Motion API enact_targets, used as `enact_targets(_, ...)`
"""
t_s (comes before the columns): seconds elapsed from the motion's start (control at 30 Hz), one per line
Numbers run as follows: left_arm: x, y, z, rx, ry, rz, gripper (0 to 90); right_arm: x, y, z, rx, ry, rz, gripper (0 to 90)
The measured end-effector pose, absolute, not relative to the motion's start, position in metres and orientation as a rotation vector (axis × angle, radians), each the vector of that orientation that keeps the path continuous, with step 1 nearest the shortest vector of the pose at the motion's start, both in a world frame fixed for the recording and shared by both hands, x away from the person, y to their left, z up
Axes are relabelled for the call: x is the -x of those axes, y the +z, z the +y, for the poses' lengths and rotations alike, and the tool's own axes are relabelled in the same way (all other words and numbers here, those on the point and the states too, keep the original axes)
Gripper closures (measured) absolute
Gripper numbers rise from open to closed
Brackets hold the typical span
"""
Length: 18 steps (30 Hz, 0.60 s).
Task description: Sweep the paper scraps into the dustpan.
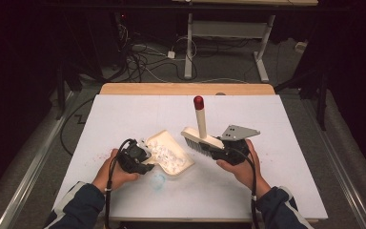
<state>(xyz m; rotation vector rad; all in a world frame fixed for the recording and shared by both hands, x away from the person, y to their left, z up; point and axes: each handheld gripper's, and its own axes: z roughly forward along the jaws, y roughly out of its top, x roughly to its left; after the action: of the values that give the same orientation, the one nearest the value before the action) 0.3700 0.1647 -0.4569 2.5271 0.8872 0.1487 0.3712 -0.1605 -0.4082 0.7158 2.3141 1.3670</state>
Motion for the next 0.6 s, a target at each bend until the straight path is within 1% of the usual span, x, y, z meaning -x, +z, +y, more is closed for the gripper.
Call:
enact_targets(0.17, -0.373, -0.458, 0.165, -2.528, 0.134, 0.897, 63.7, -0.389, -0.417, -0.152, -0.768, 1.324, 2.248, 67.1)
enact_targets(0.37, -0.374, -0.458, 0.166, -2.529, 0.119, 0.904, 63.8, -0.418, -0.426, -0.127, -0.775, 1.307, 2.189, 67.1)
enact_targets(0.6, -0.375, -0.457, 0.173, -2.520, 0.116, 0.910, 63.7, -0.439, -0.438, -0.103, -0.790, 1.259, 2.186, 67.1)
